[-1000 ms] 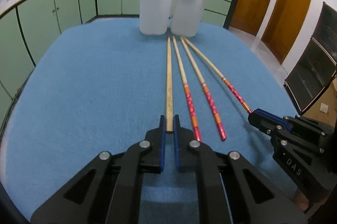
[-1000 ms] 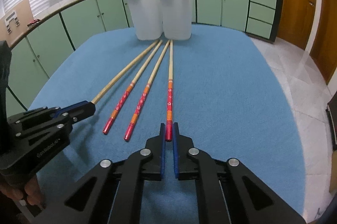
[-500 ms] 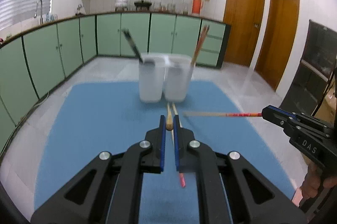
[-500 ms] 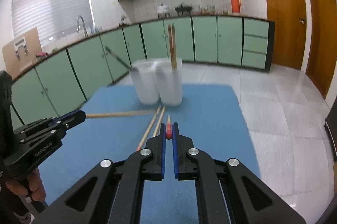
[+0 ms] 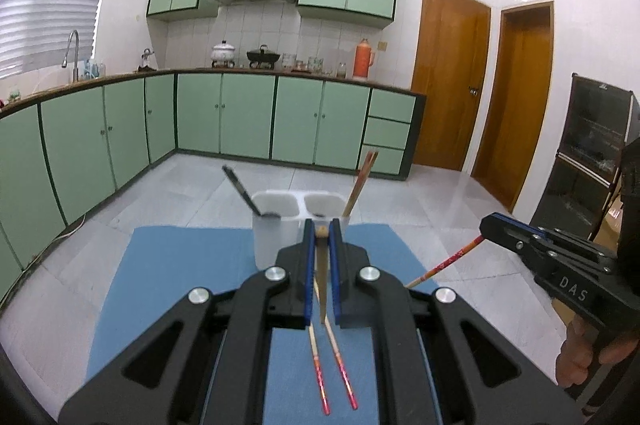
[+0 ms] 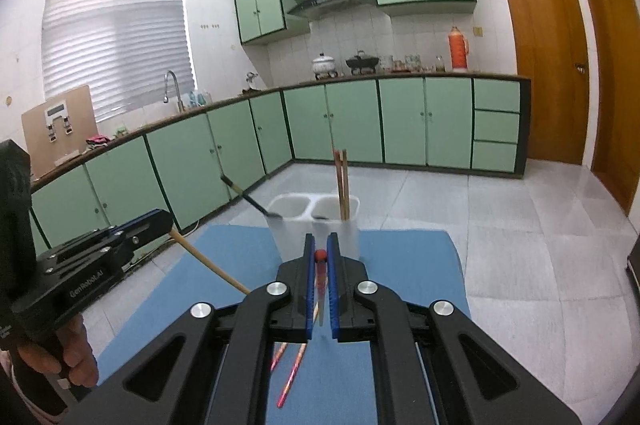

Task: Organize utensils
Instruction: 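Lift both chopsticks and lower them into the white holder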

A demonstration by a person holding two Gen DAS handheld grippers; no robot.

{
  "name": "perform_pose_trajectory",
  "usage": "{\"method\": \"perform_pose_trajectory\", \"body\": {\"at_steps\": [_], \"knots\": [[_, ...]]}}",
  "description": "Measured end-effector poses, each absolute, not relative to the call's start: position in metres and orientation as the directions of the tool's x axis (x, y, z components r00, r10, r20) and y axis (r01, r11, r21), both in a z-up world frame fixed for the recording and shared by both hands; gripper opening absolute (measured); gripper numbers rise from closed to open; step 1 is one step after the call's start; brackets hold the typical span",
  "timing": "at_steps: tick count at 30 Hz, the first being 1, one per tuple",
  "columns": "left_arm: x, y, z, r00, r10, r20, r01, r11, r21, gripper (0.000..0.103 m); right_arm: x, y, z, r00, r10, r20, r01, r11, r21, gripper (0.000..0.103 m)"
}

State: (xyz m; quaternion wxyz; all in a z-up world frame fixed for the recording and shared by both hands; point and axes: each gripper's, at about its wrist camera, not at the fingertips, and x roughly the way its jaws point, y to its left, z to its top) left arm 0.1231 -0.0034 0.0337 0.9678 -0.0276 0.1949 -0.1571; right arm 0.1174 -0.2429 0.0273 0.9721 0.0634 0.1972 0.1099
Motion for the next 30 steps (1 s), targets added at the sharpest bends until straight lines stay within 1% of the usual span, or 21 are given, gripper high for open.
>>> {"method": "perform_pose_trajectory", "body": {"at_steps": [8,17,21,25,30], "knots": [[0.133,-0.005,0.062,0.899,-0.319,-0.299,0.298,0.948,-0.115,0.006,0.128,-0.242,0.060,0.916,0.263,-0.304,-0.227,0.963,0.148,0.006],[0.151,-0.010,0.109,0.935,-0.303,-0.183,0.290,0.952,-0.092,0.006,0.148,-0.243,0.104,0.937,0.272,-0.219,-0.253,0.961,0.112,0.006],[0.165,-0.014,0.127,0.945,-0.292,-0.147,0.282,0.956,-0.081,0.006,0.167,-0.243,0.125,0.939,0.287,-0.189,-0.270,0.956,0.111,0.006],[0.190,-0.017,0.135,0.952,-0.275,-0.138,0.268,0.961,-0.066,0.006,0.194,-0.242,0.135,0.940,0.277,-0.199,-0.262,0.960,0.097,0.006],[0.234,-0.020,0.121,0.947,-0.253,-0.196,0.245,0.967,-0.067,0.006,0.238,-0.235,0.127,0.929,0.256,-0.268,-0.245,0.967,0.076,0.006]]}}
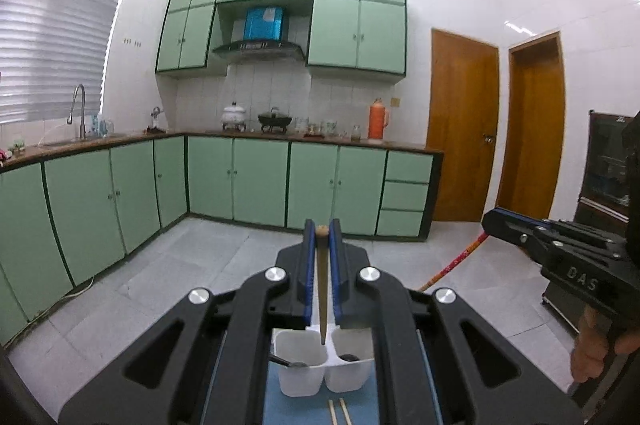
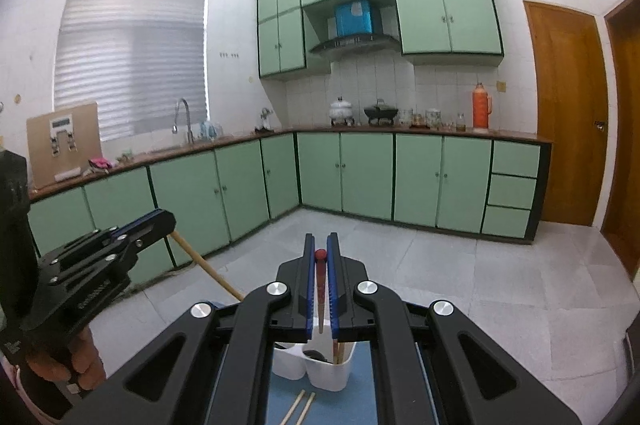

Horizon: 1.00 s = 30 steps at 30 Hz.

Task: Organize utensils
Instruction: 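Lift both chopsticks and lower them into the white holder, then open both tools to release the chopsticks and pull back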

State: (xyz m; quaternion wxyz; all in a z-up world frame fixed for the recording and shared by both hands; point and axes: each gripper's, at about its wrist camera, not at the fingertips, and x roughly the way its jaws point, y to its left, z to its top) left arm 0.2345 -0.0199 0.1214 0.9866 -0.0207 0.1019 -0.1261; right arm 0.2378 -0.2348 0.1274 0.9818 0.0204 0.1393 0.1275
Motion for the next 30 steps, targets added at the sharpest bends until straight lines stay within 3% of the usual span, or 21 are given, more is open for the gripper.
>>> {"method": "perform_pose_trajectory", "body": {"at_steps": [8,19,20,23,27,30], "knots": [[0.287,-0.023,0.071,0.923,-0.239,-0.302,0.226,0.971,-0.076,0.006,0.283,-0.224,0.084,0.895,0.242,-0.376,-0.233,0.970,0.068,0.006],[0.302,-0.019,0.034,0.891,-0.228,-0.392,0.216,0.973,-0.075,0.007,0.292,-0.227,0.057,0.875,0.251,-0.414,-0.238,0.968,0.084,0.011],[0.301,-0.017,0.034,0.890,-0.230,-0.394,0.216,0.973,-0.080,0.011,0.290,-0.228,0.056,0.877,0.251,-0.410,-0.236,0.968,0.087,0.012],[0.293,-0.012,0.035,0.897,-0.227,-0.378,0.210,0.974,-0.086,0.034,0.280,-0.232,0.058,0.895,0.232,-0.381,-0.216,0.973,0.084,0.021],[0.276,-0.008,0.039,0.907,-0.235,-0.350,0.215,0.972,-0.095,0.048,0.256,-0.241,0.064,0.937,0.193,-0.292,-0.173,0.981,0.091,0.052],[0.253,-0.002,0.041,0.917,-0.244,-0.315,0.222,0.969,-0.105,0.057,0.232,-0.245,0.064,0.957,0.164,-0.239,-0.148,0.986,0.080,0.062]]}}
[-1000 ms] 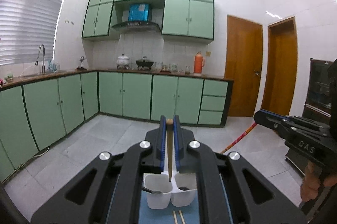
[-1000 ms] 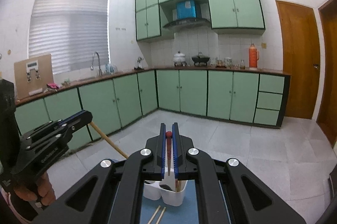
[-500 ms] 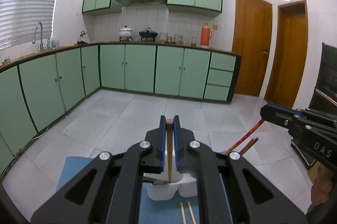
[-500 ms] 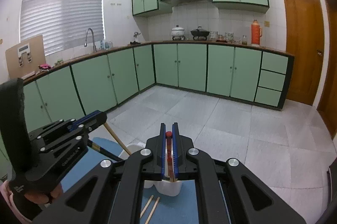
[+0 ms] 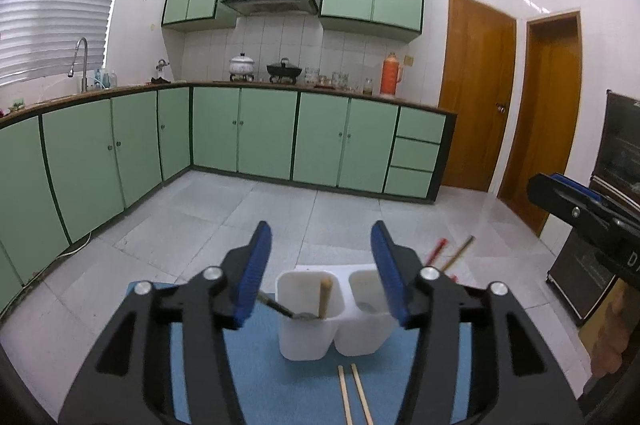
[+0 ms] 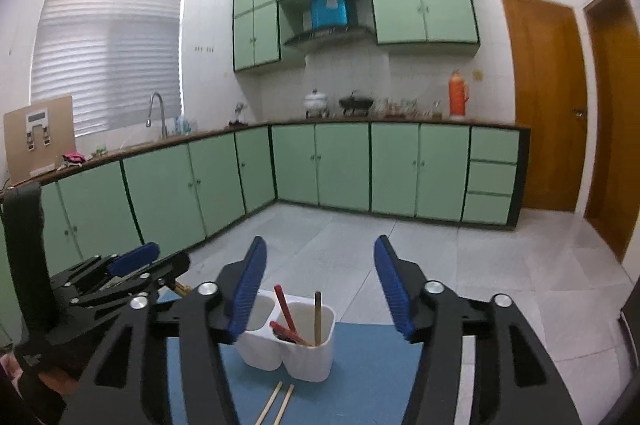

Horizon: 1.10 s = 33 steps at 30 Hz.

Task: Organize utensils
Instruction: 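Open both tools to release the chopsticks and pull back, then lower the right tool onto a red-patterned chopstick and close it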

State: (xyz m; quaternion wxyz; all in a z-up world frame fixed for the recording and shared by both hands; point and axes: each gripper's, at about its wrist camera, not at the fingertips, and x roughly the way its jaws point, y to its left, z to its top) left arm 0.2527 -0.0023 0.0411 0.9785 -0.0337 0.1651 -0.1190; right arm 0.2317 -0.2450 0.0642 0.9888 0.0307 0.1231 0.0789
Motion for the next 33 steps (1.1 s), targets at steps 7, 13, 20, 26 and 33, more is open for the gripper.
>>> {"method": "perform_pose_trajectory", "body": {"at_steps": [7,13,20,26,33], "knots": [[0.195,0.001,0.016,0.934,-0.215,-0.286,0.198,0.976,-0.088,0.071,0.178,-0.245,0.028,0.960,0.138,-0.243,-0.115,0.988,0.106,0.074],[0.164,0.008,-0.045,0.878,-0.194,-0.437,0.169,0.981,-0.096,0.071,0.147,-0.241,-0.037,0.912,0.145,-0.383,-0.070,0.977,0.204,0.065],[0.141,0.014,-0.106,0.798,-0.175,-0.577,0.140,0.984,-0.106,0.065,0.134,-0.218,-0.108,0.824,0.166,-0.541,-0.049,0.974,0.223,0.046],[0.131,0.015,-0.137,0.741,-0.161,-0.652,0.140,0.987,-0.084,0.057,0.129,-0.187,-0.142,0.753,0.184,-0.631,-0.092,0.980,0.177,0.031],[0.138,0.018,-0.152,0.686,-0.167,-0.708,0.132,0.986,-0.105,0.049,0.136,-0.181,-0.156,0.708,0.196,-0.679,-0.094,0.978,0.184,0.025]]}}
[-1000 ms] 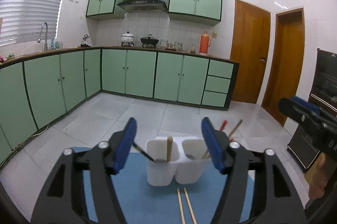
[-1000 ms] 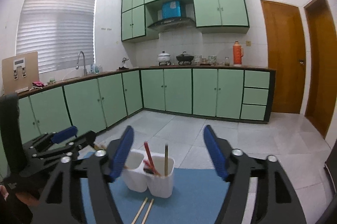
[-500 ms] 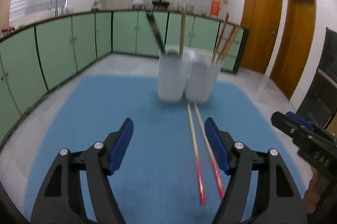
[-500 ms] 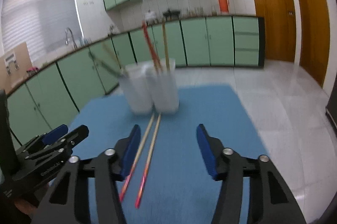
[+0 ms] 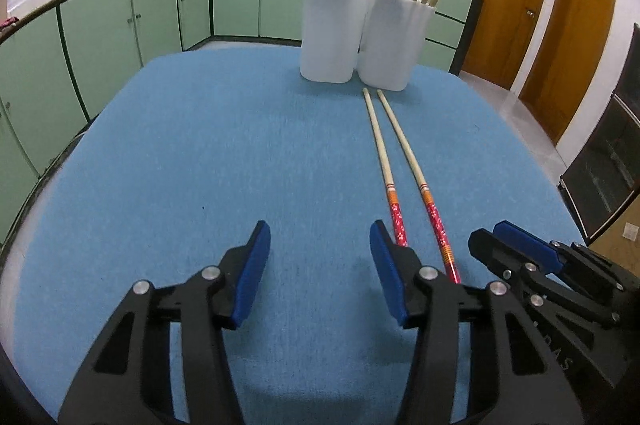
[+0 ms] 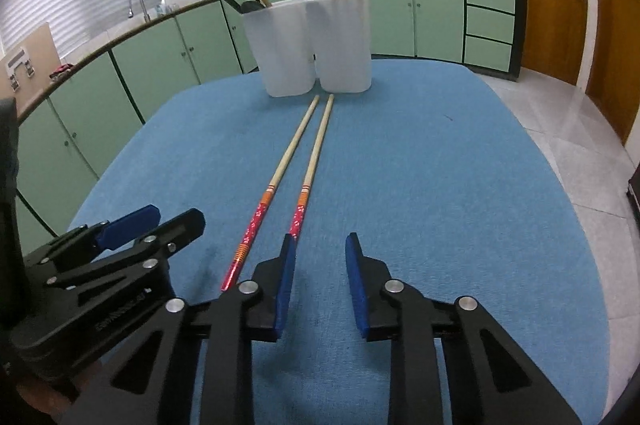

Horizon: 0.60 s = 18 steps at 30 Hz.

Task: Organize utensils
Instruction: 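Lower the right tool onto a red-patterned chopstick and close it, then close the left tool on the other red-patterned chopstick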

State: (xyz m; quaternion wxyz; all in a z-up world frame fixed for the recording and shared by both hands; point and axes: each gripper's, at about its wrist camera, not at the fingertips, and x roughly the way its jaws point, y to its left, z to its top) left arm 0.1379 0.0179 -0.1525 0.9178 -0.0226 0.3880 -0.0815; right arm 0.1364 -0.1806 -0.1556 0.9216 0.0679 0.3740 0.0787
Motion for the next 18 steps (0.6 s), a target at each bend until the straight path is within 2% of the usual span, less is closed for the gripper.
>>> {"method": "perform_pose_trajectory", "body": {"at_steps": [11,15,18], "knots": [[0.139,0.023,-0.157,0.660,-0.184,-0.728,0.114,0.983,-0.146,0.047,0.138,-0.170,-0.167,0.647,0.232,-0.726,-0.137,0.972,0.188,0.023],[0.140,0.027,-0.158,0.654,-0.189,-0.733,0.107,0.982,-0.158,0.045,0.140,-0.167,-0.169,0.638,0.230,-0.735,-0.145,0.973,0.179,0.008],[0.138,0.026,-0.157,0.656,-0.192,-0.730,0.119,0.981,-0.152,0.045,0.141,-0.171,-0.168,0.639,0.228,-0.735,-0.128,0.973,0.190,0.006]]}}
